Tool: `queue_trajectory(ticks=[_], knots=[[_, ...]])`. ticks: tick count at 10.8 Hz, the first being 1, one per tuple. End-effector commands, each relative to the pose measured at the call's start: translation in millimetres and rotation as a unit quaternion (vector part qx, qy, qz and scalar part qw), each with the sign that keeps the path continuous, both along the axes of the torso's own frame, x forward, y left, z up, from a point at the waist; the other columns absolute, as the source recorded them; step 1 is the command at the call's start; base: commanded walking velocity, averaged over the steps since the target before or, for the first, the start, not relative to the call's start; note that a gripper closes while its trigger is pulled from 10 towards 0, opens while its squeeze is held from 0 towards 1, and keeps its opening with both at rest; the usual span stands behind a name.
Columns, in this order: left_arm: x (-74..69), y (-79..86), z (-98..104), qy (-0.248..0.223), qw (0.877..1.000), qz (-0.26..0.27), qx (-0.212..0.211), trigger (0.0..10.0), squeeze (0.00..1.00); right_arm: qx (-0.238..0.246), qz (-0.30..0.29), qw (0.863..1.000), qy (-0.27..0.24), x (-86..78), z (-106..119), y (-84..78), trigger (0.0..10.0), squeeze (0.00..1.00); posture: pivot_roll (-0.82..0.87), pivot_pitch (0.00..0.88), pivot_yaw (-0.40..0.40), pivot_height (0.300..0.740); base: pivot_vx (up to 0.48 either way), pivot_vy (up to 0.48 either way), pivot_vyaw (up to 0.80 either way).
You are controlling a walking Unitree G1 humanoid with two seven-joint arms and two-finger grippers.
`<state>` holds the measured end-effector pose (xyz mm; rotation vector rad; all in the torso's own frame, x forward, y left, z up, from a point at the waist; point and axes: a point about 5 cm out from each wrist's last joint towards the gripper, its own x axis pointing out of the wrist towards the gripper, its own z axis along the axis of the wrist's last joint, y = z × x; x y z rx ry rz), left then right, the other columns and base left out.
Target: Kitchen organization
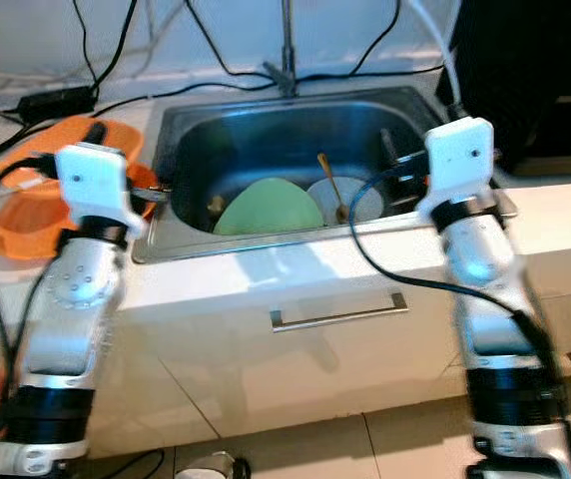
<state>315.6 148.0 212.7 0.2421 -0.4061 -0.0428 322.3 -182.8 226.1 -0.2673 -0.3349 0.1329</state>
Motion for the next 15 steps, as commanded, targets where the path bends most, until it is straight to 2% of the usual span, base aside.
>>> queue_trajectory(ticks=[1,2,3,4,5,6,8,9,11,12,13,14,15], knots=[[2.8,-2.6,7.6,-0.02,1.0,0.004,0.0,10.0,0.0,0.012,0.0,1.0,-0.015,-3.0,8.2,5.5,10.0,0.0,0.09,0.0,0.057,0.74,0.0,0.0,0.0],[6.4,-0.6,5.9,-0.01,0.999,0.025,-0.031,10.0,0.0,0.024,-0.019,0.999,-0.02,-5.3,10.1,4.6,10.0,0.0,0.09,0.0,0.053,0.74,0.0,0.0,0.0],[8.4,-0.3,3.9,-0.001,0.997,0.042,-0.066,10.0,0.0,0.062,-0.047,0.997,-0.018,-5.5,9.5,-0.7,10.0,0.0,0.09,0.0,0.052,0.74,0.0,0.0,0.0],[6.5,-6.1,3.6,-0.002,0.997,0.037,-0.062,10.0,0.0,0.065,-0.06,0.996,-0.023,-3.1,11.3,-3.2,10.0,0.0,0.09,0.0,0.048,0.74,0.0,0.0,0.0],[4.7,-4.0,5.9,-0.011,0.998,0.036,-0.055,10.0,0.0,0.061,-0.056,0.996,-0.032,-3.3,16.7,-0.1,10.0,0.0,0.09,0.0,0.047,0.74,0.0,0.0,0.0],[2.7,0.3,14.0,-0.031,0.998,0.038,-0.044,10.0,0.0,0.061,-0.041,0.996,-0.047,-5.1,27.4,5.2,10.0,0.0,0.1,0.0,0.044,0.74,0.0,0.0,0.0],[2.9,8.2,36.4,-0.066,0.995,0.056,-0.053,10.0,0.0,0.076,-0.023,0.995,-0.064,-8.4,43.2,11.6,10.0,0.0,0.11,0.0,0.038,0.74,0.0,0.0,0.0],[6.6,11.1,27.4,-0.043,0.995,0.06,-0.06,10.0,0.0,0.068,-0.018,0.996,-0.051,-7.3,36.2,15.5,10.0,0.0,0.11,0.0,0.04,0.74,0.0,0.0,0.0],[8.5,12.1,-16.3,0.053,0.992,0.055,-0.1,10.0,0.0,0.042,-0.016,0.999,-0.001,-7.1,8.6,21.1,10.0,0.0,0.11,0.0,0.049,0.74,0.0,0.0,0.0],[5.9,5.9,-17.9,0.05,0.993,0.054,-0.093,10.0,0.0,0.044,-0.013,0.999,0.006,-9.7,5.0,24.2,10.0,0.0,0.1,0.0,0.052,0.74,0.0,0.0,0.8],[5.8,1.4,-9.8,0.032,0.995,0.052,-0.084,10.0,0.0,0.043,-0.011,0.999,0.008,-11.2,4.0,26.2,10.0,0.0,0.1,0.0,0.048,0.74,0.0,0.0,0.8],[7.9,6.4,-0.4,0.011,0.995,0.065,-0.069,10.0,0.0,0.045,-0.009,0.999,0.009,-11.4,3.8,26.8,10.0,0.0,0.1,0.0,0.045,0.74,0.0,0.0,0.8],[10.1,15.9,2.7,0.008,0.994,0.082,-0.074,10.0,0.0,0.044,-0.007,0.999,0.01,-11.5,3.6,26.8,10.0,0.0,0.1,0.0,0.044,0.74,0.0,0.0,0.49]])
